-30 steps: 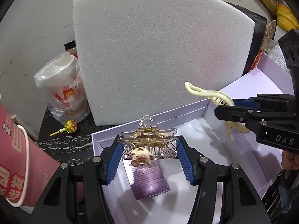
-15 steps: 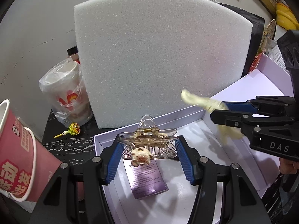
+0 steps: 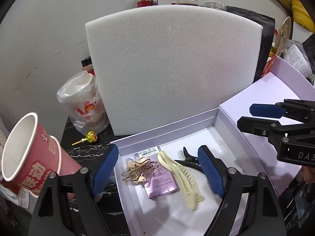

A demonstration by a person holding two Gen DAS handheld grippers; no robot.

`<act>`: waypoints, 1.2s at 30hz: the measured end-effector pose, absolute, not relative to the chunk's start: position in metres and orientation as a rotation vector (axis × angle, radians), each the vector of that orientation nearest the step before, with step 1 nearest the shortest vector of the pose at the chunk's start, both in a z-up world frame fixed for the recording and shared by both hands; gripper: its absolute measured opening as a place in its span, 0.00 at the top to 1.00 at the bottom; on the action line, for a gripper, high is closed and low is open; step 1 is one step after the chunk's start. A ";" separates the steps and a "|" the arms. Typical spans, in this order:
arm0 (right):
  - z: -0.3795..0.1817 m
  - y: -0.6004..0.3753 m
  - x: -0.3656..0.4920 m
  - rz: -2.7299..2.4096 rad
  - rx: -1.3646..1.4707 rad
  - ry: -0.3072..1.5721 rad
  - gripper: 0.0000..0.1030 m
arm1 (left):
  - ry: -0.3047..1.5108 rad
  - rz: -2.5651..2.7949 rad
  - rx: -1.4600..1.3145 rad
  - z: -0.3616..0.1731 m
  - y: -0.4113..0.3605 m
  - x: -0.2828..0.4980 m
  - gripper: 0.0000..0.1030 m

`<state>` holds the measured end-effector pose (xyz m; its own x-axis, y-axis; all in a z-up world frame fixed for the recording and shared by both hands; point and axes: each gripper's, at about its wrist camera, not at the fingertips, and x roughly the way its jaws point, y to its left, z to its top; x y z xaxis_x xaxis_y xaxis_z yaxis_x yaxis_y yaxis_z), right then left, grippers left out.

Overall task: Organize rigid objects
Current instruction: 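Lower both held clips into the gift box and open both grippers, then withdraw both grippers from the gift box back toward the table items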

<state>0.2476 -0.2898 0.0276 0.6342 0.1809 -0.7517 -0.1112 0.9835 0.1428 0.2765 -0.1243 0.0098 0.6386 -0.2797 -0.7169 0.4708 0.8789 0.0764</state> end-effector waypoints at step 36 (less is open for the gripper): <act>0.097 -0.292 0.133 0.122 0.070 0.724 0.51 | 0.651 -0.443 0.251 0.074 -0.107 0.171 0.11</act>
<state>0.1327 -0.2920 0.0967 0.7427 0.1351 -0.6558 -0.0869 0.9906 0.1057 0.1715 -0.1071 0.0740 0.7073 -0.3175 -0.6316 0.4714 0.8776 0.0868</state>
